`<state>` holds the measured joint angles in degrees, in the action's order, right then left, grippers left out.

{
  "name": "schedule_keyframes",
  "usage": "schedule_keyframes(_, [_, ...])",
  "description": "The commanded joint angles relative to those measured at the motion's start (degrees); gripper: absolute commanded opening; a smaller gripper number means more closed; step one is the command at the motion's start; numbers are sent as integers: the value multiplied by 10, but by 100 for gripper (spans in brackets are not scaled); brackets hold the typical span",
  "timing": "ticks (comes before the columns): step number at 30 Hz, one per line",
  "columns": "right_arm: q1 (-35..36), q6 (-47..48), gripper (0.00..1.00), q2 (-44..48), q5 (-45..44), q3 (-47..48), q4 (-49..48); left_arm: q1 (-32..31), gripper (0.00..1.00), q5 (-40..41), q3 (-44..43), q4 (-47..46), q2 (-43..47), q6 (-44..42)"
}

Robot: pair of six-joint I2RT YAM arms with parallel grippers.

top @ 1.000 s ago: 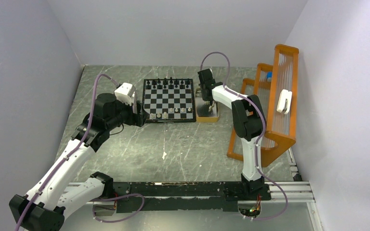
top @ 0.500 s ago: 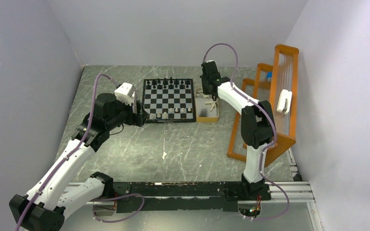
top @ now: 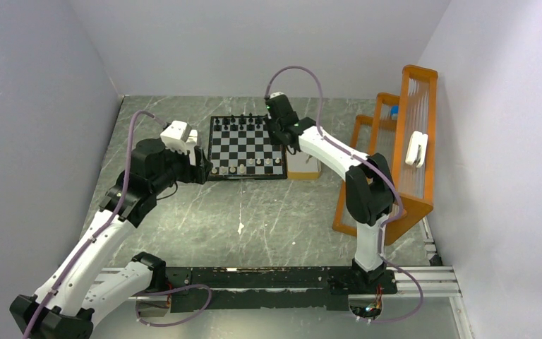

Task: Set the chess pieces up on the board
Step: Pick up the chess piece from the storage box, then place the chess piece on the chessboard.

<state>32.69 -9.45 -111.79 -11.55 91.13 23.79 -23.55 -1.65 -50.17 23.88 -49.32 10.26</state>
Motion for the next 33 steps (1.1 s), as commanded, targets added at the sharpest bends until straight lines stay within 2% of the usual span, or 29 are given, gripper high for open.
schedule_keyframes(1, [40,-8,14,-24,1,39,1,6,82,16,-2,6,11,5])
schedule_keyframes(14, [115,-4,14,-102,-19,112,19,6,82,32,-1,6,23,5])
schedule_keyframes(33, [143,4,15,-191,-39,198,58,6,81,29,-1,5,30,5])
